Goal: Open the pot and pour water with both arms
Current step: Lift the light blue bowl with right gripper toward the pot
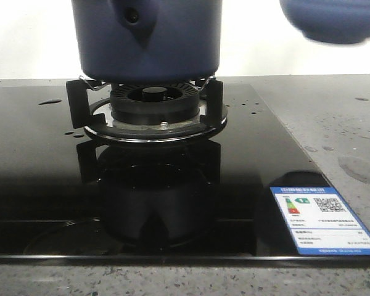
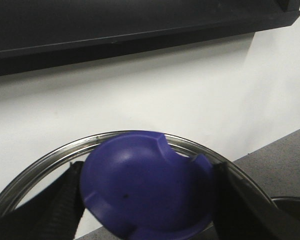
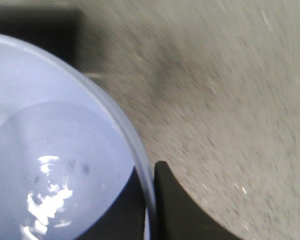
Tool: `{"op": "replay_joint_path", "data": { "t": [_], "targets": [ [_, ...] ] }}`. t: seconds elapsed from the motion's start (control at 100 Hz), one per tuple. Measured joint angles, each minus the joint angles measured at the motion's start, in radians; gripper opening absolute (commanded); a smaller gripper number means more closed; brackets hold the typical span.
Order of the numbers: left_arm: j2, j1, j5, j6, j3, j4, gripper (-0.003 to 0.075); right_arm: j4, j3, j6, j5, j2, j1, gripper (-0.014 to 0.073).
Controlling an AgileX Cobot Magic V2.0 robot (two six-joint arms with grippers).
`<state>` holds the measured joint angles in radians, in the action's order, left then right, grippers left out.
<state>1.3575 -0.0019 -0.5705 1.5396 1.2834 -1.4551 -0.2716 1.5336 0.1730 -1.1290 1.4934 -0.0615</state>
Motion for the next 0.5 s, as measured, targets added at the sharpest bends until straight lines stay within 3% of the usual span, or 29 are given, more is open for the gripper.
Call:
{"op": "replay_joint_path", "data": {
  "t": [0.5],
  "targets": [
    [0.0,0.0,0.046,0.0,0.0,0.0,0.0368,-0.068,0.364,0.003,-0.049,0.16,0.213,-0.0074]
  ]
}}
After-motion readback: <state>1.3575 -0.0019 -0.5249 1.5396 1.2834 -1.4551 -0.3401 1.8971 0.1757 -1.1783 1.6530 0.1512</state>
